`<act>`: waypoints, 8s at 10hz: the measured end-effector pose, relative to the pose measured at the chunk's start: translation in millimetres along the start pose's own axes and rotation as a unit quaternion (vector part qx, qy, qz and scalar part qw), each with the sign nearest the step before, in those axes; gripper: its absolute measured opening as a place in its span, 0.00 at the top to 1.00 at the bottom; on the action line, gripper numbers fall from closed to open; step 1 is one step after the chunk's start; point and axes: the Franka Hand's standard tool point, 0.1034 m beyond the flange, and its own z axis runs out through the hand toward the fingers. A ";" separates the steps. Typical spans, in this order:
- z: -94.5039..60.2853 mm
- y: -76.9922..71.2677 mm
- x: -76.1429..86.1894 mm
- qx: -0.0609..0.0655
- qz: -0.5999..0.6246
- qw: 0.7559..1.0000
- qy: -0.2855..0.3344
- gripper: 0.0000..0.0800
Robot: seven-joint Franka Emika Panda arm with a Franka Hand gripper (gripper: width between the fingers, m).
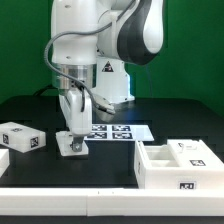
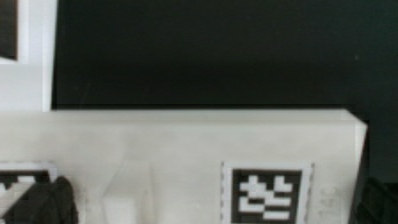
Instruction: Assemble cabinet
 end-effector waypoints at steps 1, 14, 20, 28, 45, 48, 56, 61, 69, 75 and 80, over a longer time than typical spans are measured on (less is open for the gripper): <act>-1.0 0.4 2.7 0.001 0.002 1.000 0.001 0.00; -6.7 -8.5 -13.5 0.009 0.004 1.000 -0.001 0.92; -25.3 -22.8 -79.7 0.004 0.018 0.999 -0.028 0.92; -57.8 -58.8 -138.4 0.042 0.080 0.995 -0.046 0.92; -50.7 -95.2 -111.4 0.046 0.047 0.997 -0.030 0.92; -52.2 -101.8 -110.2 0.050 0.051 0.997 -0.029 0.92; -54.9 -158.6 -108.8 0.074 0.080 0.994 -0.016 0.92; -56.6 -181.9 -103.0 0.087 0.083 0.993 -0.009 0.92; -57.2 -191.3 -105.2 0.074 0.096 0.992 -0.020 0.83; -80.6 -187.3 -112.2 0.086 0.105 0.990 -0.036 0.03; -89.4 -181.5 -116.9 0.102 -0.079 0.991 -0.022 0.00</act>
Offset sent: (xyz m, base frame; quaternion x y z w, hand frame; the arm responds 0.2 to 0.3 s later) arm 0.0000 0.0000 0.0000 0.0000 0.0000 0.0000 1.0000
